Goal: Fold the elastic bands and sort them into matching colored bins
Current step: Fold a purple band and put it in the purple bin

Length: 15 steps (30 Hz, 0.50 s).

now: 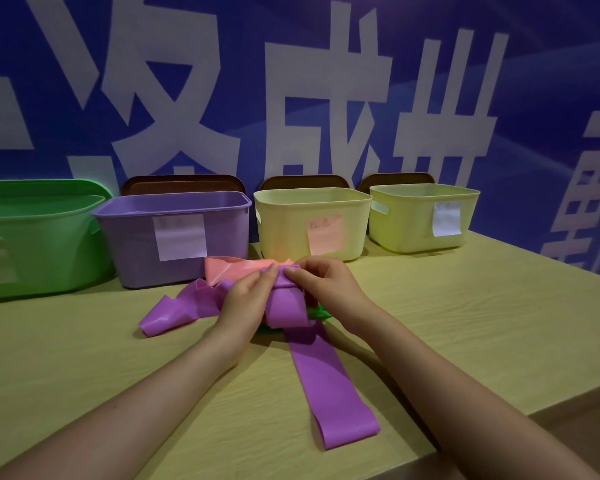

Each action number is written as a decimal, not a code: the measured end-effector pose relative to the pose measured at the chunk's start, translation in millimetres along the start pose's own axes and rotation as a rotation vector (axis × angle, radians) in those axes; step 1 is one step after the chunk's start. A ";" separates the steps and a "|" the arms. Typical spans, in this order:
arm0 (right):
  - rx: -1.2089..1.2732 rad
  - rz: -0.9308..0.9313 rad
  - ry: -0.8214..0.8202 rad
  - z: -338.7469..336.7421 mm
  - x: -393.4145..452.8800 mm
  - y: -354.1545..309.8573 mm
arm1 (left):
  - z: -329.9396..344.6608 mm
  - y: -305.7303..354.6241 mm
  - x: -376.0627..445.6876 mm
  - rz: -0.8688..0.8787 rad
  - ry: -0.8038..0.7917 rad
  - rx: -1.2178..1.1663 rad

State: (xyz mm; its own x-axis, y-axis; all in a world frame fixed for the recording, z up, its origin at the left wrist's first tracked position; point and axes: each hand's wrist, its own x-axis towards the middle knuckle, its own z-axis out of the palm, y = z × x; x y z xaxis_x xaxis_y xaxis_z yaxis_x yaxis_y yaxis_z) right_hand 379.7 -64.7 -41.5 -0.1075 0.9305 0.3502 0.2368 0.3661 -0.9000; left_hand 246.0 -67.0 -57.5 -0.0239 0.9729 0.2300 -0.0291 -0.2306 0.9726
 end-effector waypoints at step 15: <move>0.166 0.035 -0.025 0.4 0.3 0.6 | -2.9 -0.5 1.2 0.171 0.027 0.099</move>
State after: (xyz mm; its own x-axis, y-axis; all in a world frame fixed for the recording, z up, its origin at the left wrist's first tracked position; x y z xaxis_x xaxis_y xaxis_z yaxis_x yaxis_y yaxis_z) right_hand 379.4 -64.2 -42.0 -0.1263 0.9412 0.3132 0.0780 0.3242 -0.9428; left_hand 243.1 -65.8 -57.8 -0.0465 0.9187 0.3923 0.0757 -0.3884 0.9184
